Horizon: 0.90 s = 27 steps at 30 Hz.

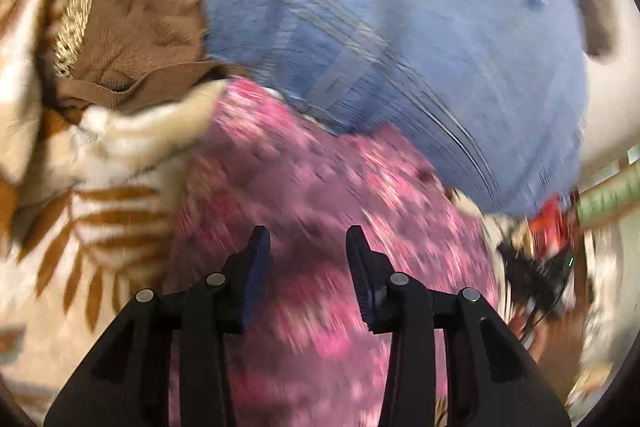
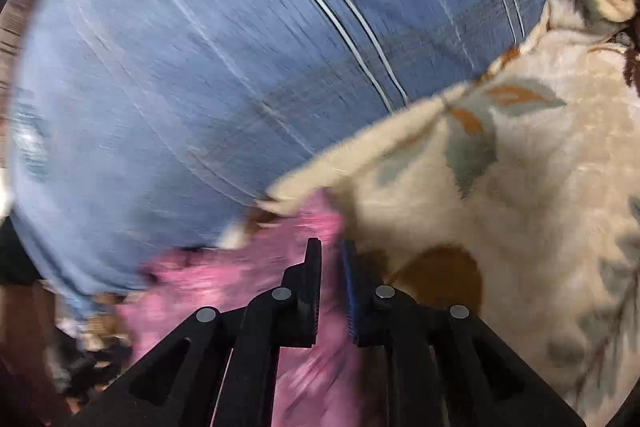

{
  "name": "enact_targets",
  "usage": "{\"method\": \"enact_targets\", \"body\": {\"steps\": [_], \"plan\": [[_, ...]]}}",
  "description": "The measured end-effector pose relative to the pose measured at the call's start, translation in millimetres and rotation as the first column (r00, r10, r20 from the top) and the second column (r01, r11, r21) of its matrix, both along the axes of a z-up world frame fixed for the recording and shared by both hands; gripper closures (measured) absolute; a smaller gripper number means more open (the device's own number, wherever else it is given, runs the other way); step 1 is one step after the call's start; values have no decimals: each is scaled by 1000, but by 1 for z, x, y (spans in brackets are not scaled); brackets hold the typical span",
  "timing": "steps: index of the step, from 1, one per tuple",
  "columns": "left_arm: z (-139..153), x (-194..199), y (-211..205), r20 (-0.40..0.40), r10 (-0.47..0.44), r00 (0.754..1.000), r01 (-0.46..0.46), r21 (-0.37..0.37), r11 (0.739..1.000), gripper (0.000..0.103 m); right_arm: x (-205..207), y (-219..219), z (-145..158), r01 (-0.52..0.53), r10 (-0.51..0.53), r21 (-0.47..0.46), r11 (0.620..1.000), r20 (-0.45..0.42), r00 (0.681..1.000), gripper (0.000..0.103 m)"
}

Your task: Fold small clothes

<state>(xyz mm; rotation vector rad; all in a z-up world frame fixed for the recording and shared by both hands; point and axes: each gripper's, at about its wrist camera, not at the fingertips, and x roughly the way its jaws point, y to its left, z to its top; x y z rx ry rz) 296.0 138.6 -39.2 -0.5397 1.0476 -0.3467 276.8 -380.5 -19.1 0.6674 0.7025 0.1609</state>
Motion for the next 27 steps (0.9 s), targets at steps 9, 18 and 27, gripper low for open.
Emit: {"method": "enact_targets", "body": {"steps": [9, 18, 27], "plan": [[-12, -51, -33, -5, -49, 999, 49, 171, 984, 59, -49, 44, -33, -101, 91, -197, 975, -57, 994, 96], [8, -106, 6, 9, 3, 1000, -3, 40, 999, 54, -125, 7, -32, 53, -55, -36, 998, -68, 996, 58], [2, -138, 39, -35, 103, 994, -105, -43, 994, 54, -162, 19, -18, 28, -17, -147, 989, 71, 997, 99]]}}
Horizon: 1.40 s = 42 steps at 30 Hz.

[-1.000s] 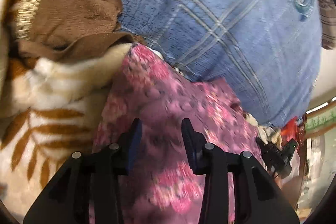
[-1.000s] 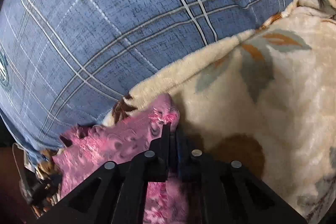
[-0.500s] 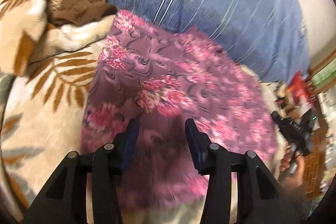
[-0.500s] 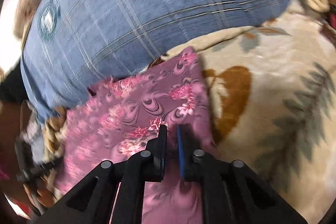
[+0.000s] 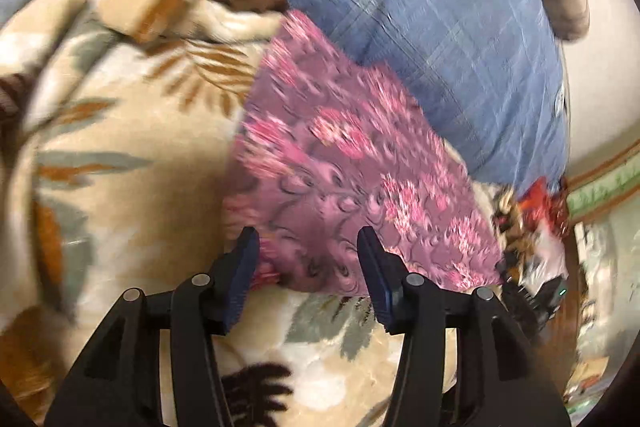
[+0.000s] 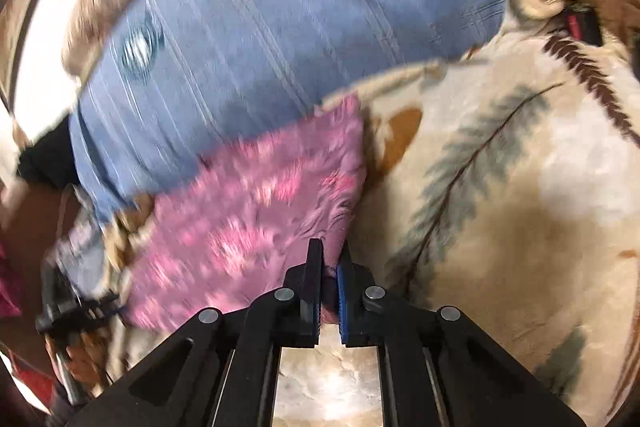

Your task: Fold small clothes

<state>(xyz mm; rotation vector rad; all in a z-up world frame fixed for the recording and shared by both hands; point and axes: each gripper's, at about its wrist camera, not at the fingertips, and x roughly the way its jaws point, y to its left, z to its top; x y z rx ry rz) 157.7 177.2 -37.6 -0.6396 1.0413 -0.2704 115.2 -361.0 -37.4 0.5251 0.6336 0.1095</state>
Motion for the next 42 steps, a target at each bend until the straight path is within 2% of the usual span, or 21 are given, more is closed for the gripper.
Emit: {"method": "enact_targets", "body": {"steps": [3, 4, 5, 6, 9, 12, 13, 15, 18, 22, 25, 26, 29, 30, 31, 32, 33, 35, 37, 39, 42], "plan": [[3, -8, 27, -9, 91, 996, -92, -25, 995, 54, 9, -10, -27, 19, -28, -69, 997, -134, 991, 99], [5, -12, 36, -15, 116, 993, -117, -41, 992, 54, 9, -9, -31, 9, -20, -74, 997, -142, 990, 99], [5, -15, 40, -14, 126, 992, -126, -54, 991, 54, 4, -8, -27, 21, -31, -84, 996, -125, 992, 98], [6, -17, 43, -11, 128, 992, -129, -69, 989, 54, 1, -8, -21, 38, -49, -88, 995, -129, 990, 90], [8, -17, 30, -15, 87, 996, -88, -63, 994, 53, -14, -6, 3, 133, -135, -66, 989, -31, 990, 87], [-2, -19, 10, -41, 35, 999, -37, -57, 998, 52, -21, 8, 24, 94, -93, -30, 995, 45, 995, 82], [-7, -22, 7, -50, 31, 998, -35, -78, 996, 52, -18, 18, 26, 63, -61, -29, 998, 51, 997, 78], [-18, -30, 5, -68, 41, 997, -52, -159, 986, 52, -15, 35, 26, 10, -9, -30, 999, 47, 999, 77], [-28, -37, 2, -92, 56, 994, -78, -258, 963, 52, -5, 54, 11, -103, 103, 70, 992, 3, 995, 77], [-30, -31, 0, -101, 99, 990, -122, -254, 960, 50, -5, 71, -17, -192, 215, 297, 935, -45, 976, 75], [-42, -22, 10, -135, 154, 979, -185, -265, 946, 49, -7, 87, -37, -213, 266, 344, 914, -116, 957, 61], [-46, -20, 13, -148, 165, 975, -200, -270, 942, 49, -6, 88, -41, -202, 262, 341, 918, -137, 955, 60], [-51, -15, 20, -159, 195, 968, -235, -297, 925, 51, 0, 79, -47, -119, 177, 365, 923, -128, 976, 63], [-49, -12, 22, -154, 210, 966, -246, -281, 927, 55, 3, 74, -49, -82, 142, 387, 919, -128, 982, 62], [-45, -9, 23, -144, 219, 965, -250, -261, 932, 81, 8, 68, -52, -36, 102, 419, 907, -137, 985, 66], [-41, -7, 25, -130, 219, 967, -246, -255, 935, 96, 13, 63, -55, -6, 83, 447, 894, -152, 985, 73], [-38, -6, 27, -121, 215, 969, -240, -263, 934, 100, 17, 57, -54, 4, 76, 474, 880, -149, 986, 100], [-32, -8, 32, -100, 227, 969, -245, -244, 938, 100, 13, 53, -47, -3, 54, 502, 865, -86, 995, 99], [-32, -8, 32, -98, 223, 970, -236, -159, 959, 100, 8, 52, -34, -28, 51, 460, 888, -39, 998, 99], [-39, -8, 33, -122, 217, 969, -234, -145, 961, 100, 9, 54, -33, -37, 64, 422, 906, -50, 997, 99], [-36, -13, 39, -107, 264, 959, -271, -59, 961, 103, 11, 55, -48, -8, 53, 391, 920, -104, 993, 99]]}}
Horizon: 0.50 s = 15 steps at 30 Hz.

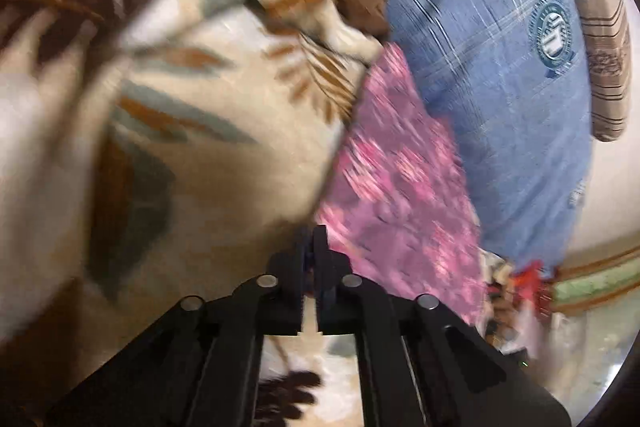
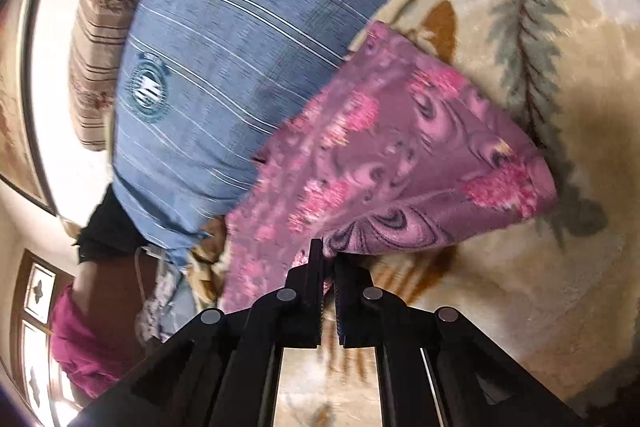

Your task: Fold small clothes

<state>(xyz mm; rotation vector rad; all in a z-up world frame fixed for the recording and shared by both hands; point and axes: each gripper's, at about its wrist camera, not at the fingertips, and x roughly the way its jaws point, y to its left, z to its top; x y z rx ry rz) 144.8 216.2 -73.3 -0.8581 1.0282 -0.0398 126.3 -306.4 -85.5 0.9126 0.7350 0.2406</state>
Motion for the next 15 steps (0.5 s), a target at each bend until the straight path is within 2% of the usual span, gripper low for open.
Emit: {"method": "enact_targets", "body": {"steps": [1, 3, 4, 5, 8, 9, 11, 12, 15], "plan": [[4, -3, 4, 3, 12, 1000, -12, 21, 1000, 103, 0, -1, -5, 3, -3, -5, 1000, -24, 1000, 99], [10, -9, 10, 23, -1, 1000, 2, -19, 1000, 103, -1, -3, -12, -11, 12, 23, 1000, -58, 998, 96], [14, -12, 10, 39, -15, 999, 16, -36, 999, 102, -6, -4, -10, -13, 14, 21, 1000, -63, 998, 90], [21, -15, 10, 60, -28, 998, 30, -29, 999, 102, -13, -6, -5, -12, 12, 0, 1000, -62, 998, 90], [41, -14, -1, 110, -77, 991, 76, 10, 997, 99, -32, -15, 18, 15, -15, -46, 999, 7, 1000, 89], [48, -11, -8, 127, -95, 987, 94, 14, 995, 92, -38, -21, 28, 51, -47, -59, 997, 52, 998, 87], [57, 2, -28, 147, -141, 979, 135, 49, 990, 66, -42, -32, 47, 129, -115, -93, 987, 142, 983, 74], [59, 8, -39, 143, -160, 977, 150, 80, 985, 48, -39, -36, 51, 155, -136, -106, 982, 162, 977, 66], [49, 26, -70, 110, -212, 971, 185, 214, 959, 46, -23, -42, 49, 190, -162, -154, 970, 176, 971, 66]]}}
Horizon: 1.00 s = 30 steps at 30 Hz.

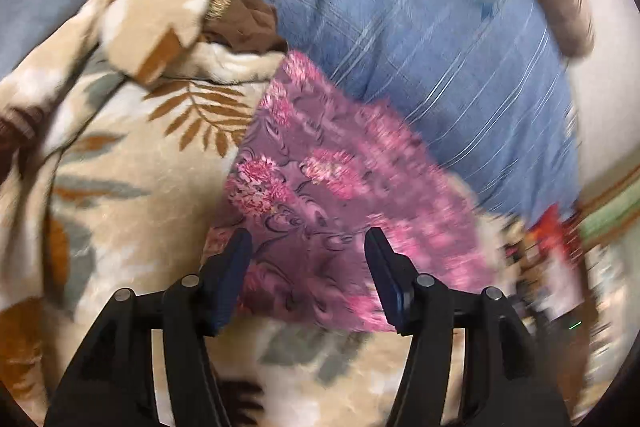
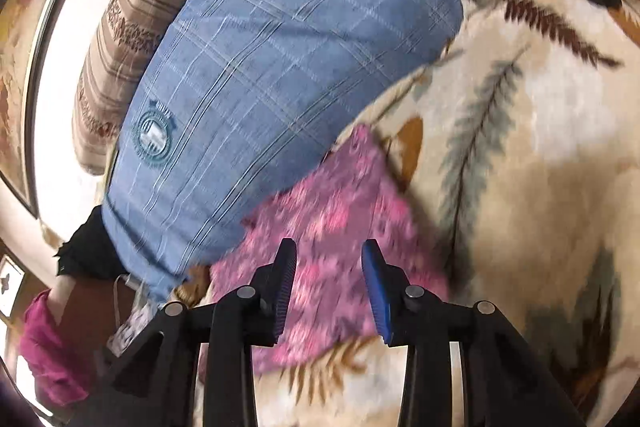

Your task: Fold small clothes

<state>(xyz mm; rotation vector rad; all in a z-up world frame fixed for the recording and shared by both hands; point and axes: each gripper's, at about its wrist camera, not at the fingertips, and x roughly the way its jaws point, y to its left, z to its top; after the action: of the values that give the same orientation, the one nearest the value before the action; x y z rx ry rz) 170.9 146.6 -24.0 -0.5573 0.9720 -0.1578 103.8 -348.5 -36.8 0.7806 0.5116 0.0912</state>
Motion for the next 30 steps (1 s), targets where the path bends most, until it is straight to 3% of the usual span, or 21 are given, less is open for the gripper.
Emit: {"method": "enact_targets", "body": {"steps": [3, 4, 5, 7, 9, 13, 16, 19, 20, 21, 23, 27, 28, 30], "plan": [[-35, 11, -13, -90, -18, 996, 27, 97, 995, 49, 22, 2, -30, 9, -25, -125, 992, -129, 991, 69], [-34, 7, -15, -61, -27, 998, 35, 119, 992, 48, 26, 1, -43, 3, -31, -156, 988, -178, 984, 78], [-27, 4, -17, -46, -47, 998, 53, 141, 989, 48, 20, 0, -42, 34, -60, -186, 982, -139, 989, 81], [-11, 6, -17, -24, -94, 995, 96, 104, 990, 48, 21, -5, -35, 40, -70, -169, 985, -171, 983, 78], [6, 12, -17, 15, -98, 995, 96, 86, 992, 48, 22, -7, -18, 79, -91, -133, 988, -94, 991, 76], [34, 47, -27, 60, -82, 995, 76, 99, 992, 43, 52, 11, 10, 30, -34, -184, 983, -23, 999, 76], [19, 75, -37, 5, -68, 998, 67, 128, 990, 41, 81, 32, 7, -20, 12, -230, 973, -36, 999, 76], [-20, 95, -43, -121, -60, 991, 77, 144, 987, 42, 109, 52, -27, -118, 63, -330, 937, -171, 983, 72], [-33, 97, -44, -126, -64, 990, 83, 153, 985, 41, 106, 57, -28, -115, 69, -388, 915, -129, 989, 73], [-28, 94, -46, -70, -66, 995, 78, 190, 979, 38, 105, 59, -25, -125, 77, -407, 905, -133, 988, 73], [-24, 91, -53, -82, -110, 991, 126, 229, 965, 35, 102, 58, -16, -137, 76, -402, 905, -164, 984, 73], [-19, 84, -48, -48, -129, 991, 134, 136, 982, 34, 75, 67, 1, -138, 118, -442, 886, -73, 990, 69], [-25, 85, -47, -61, -113, 992, 121, 133, 984, 34, 74, 71, -3, -156, 128, -468, 870, -91, 988, 59], [-27, 85, -51, -52, -120, 991, 127, 167, 978, 34, 83, 79, -26, -218, 128, -515, 829, -205, 970, 52]]}}
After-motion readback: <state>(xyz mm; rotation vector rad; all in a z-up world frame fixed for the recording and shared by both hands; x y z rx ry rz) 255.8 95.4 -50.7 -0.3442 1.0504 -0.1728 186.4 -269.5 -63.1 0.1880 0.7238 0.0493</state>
